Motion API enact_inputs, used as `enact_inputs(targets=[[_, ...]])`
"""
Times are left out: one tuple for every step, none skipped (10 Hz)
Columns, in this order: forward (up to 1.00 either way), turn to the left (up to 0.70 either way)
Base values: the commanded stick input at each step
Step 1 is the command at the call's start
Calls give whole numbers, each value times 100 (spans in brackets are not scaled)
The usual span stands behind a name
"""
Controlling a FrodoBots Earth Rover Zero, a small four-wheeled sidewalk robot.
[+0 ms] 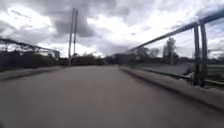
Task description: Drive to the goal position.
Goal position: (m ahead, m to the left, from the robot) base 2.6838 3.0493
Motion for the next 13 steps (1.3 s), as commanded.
enact_inputs(targets=[[100, 0], [100, 0], [100, 0], [100, 0], [100, 0], [100, 0], [100, 0], [100, 0], [100, 0], [100, 0], [100, 0], [100, 0], [100, 0]])
